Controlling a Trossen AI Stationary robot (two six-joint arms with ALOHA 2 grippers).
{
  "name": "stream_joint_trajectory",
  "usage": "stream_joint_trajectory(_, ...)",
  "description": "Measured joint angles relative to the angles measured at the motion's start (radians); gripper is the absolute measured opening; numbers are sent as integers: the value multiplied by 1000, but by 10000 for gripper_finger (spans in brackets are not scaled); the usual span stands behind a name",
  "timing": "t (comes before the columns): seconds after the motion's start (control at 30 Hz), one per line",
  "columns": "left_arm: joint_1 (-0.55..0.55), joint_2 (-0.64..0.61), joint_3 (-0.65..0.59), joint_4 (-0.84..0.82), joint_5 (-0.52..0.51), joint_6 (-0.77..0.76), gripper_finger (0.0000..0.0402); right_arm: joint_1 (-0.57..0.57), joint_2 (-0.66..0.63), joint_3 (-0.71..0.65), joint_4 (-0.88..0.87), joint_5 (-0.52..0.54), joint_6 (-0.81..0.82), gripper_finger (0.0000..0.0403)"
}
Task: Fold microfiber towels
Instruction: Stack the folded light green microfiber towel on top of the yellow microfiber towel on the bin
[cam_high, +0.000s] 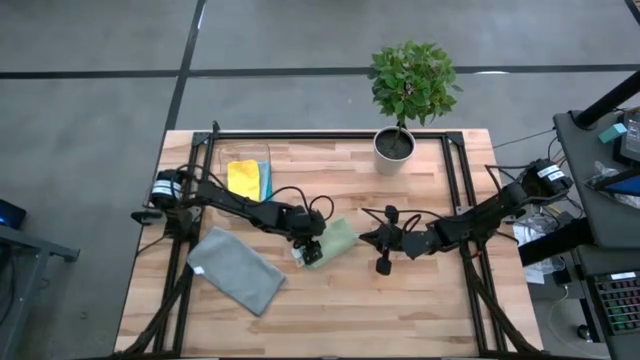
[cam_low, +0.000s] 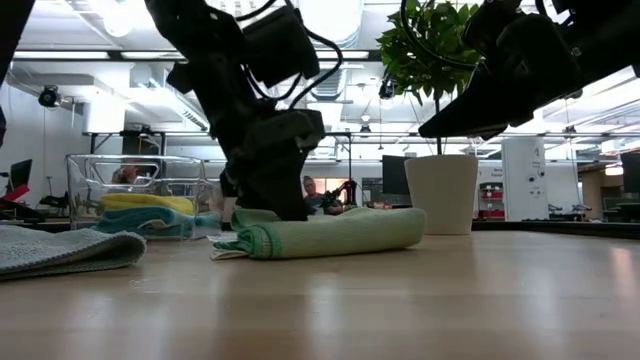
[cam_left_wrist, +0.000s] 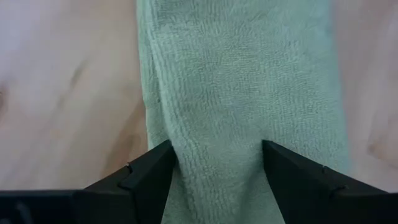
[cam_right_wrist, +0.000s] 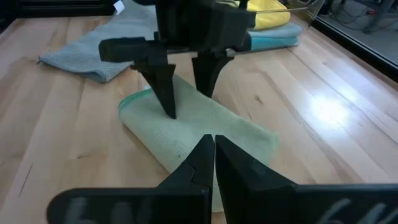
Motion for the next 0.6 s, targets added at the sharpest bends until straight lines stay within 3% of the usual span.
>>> stream_joint_trajectory(0.6,12,17,7,4,11,5,231,0,0,0,6,-1,2,9)
